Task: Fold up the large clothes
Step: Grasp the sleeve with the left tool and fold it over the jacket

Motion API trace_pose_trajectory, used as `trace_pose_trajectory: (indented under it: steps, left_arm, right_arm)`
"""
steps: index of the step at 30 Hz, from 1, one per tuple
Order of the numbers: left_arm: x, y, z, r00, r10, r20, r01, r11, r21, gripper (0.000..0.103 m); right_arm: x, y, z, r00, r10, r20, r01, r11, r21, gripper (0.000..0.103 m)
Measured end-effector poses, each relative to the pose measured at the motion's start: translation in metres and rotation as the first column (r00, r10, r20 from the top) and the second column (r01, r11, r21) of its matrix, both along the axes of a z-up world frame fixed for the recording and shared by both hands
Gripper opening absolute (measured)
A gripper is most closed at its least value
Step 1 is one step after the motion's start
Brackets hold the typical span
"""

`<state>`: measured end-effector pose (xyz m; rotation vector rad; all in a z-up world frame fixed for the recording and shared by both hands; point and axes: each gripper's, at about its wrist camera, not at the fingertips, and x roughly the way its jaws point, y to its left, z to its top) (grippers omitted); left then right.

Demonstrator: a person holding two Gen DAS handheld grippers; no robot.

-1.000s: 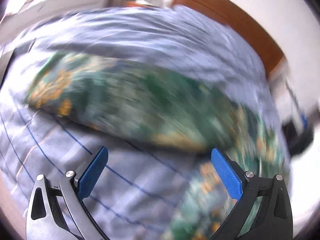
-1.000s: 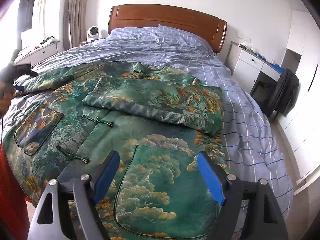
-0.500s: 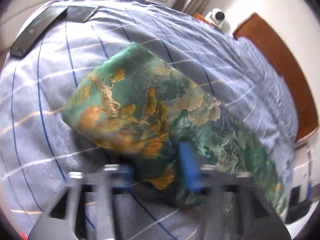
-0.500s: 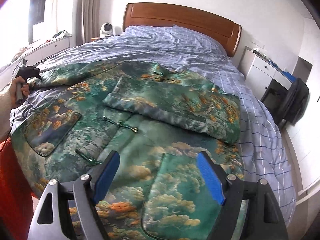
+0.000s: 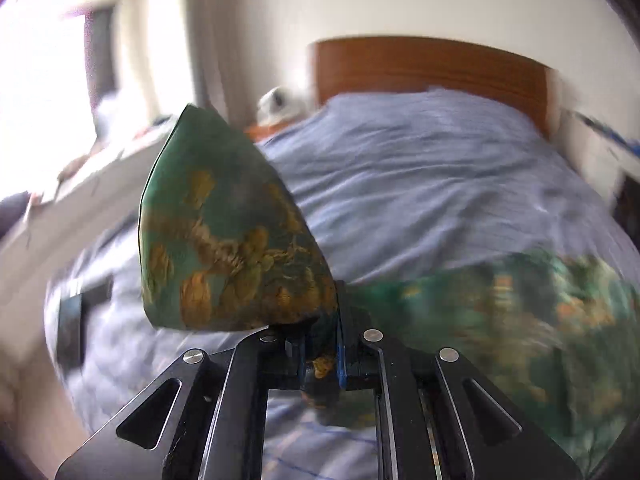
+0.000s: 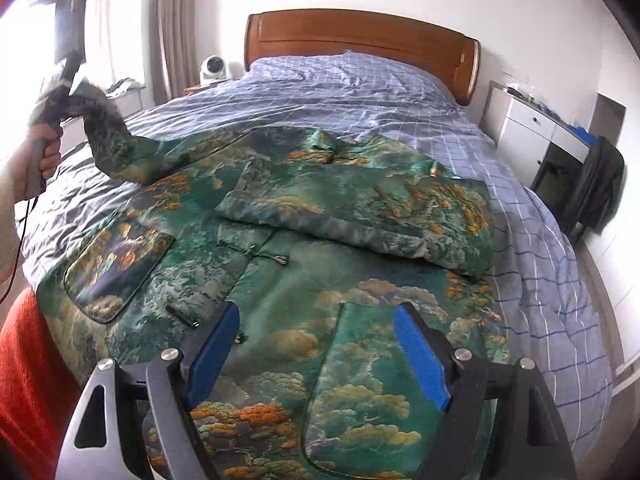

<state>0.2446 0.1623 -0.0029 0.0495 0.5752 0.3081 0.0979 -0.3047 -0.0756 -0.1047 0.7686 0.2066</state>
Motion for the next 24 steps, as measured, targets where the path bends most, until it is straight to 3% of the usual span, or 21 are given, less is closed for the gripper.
trace_pose_trajectory:
  steps: [3, 6, 11, 13, 15, 16, 18, 21, 24]
  left_arm:
    - [-0.001, -0.065, 0.008, 0.988, -0.155, 0.0, 0.154, 0.985, 0.079, 0.009]
    - [-0.004, -0.132, -0.005, 0.952, -0.303, -0.045, 0.307, 0.944, 0.122, 0.009]
    - [-0.003, -0.214, -0.072, 0.872, -0.442, -0.209, 0.472, 0.873, 0.126, 0.012]
    - [-0.005, -0.233, -0.101, 0.843, -0.451, -0.292, 0.501, 0.856, 0.126, 0.021]
    - [-0.016, -0.247, -0.126, 0.809, -0.461, -0.366, 0.534, 0.835, 0.129, 0.05]
    - [-0.027, -0.251, -0.136, 0.798, -0.464, -0.386, 0.549, 0.824, 0.144, 0.057]
    - [-0.048, -0.25, -0.137, 0.792, -0.481, -0.376, 0.567, 0.808, 0.161, 0.084]
    - [-0.072, -0.239, -0.132, 0.779, -0.508, -0.366, 0.587, 0.797, 0.142, 0.092]
    - [-0.087, -0.214, -0.122, 0.788, -0.497, -0.363, 0.557, 0.827, 0.077, 0.092]
  right_arm:
    - [-0.001, -0.014, 0.004, 0.999, -0.042, 0.011, 0.042, 0.999, 0.018, 0.082]
    - [-0.002, -0.028, 0.01, 0.997, -0.079, 0.025, 0.078, 0.996, 0.031, 0.082]
    - [0.008, -0.055, 0.014, 0.992, -0.126, 0.025, 0.124, 0.99, 0.065, 0.082]
    - [0.021, -0.066, 0.017, 0.99, -0.142, 0.014, 0.139, 0.985, 0.102, 0.082]
    - [0.038, -0.075, 0.018, 0.99, -0.143, -0.021, 0.144, 0.976, 0.161, 0.082]
    - [0.049, -0.079, 0.02, 0.989, -0.139, -0.044, 0.145, 0.969, 0.201, 0.082]
    - [0.078, -0.081, 0.019, 0.989, -0.108, -0.104, 0.135, 0.943, 0.306, 0.082]
    - [0.12, -0.071, 0.008, 0.981, -0.028, -0.191, 0.115, 0.876, 0.468, 0.082]
    - [0.168, -0.043, -0.018, 0.95, 0.093, -0.298, 0.118, 0.777, 0.618, 0.082]
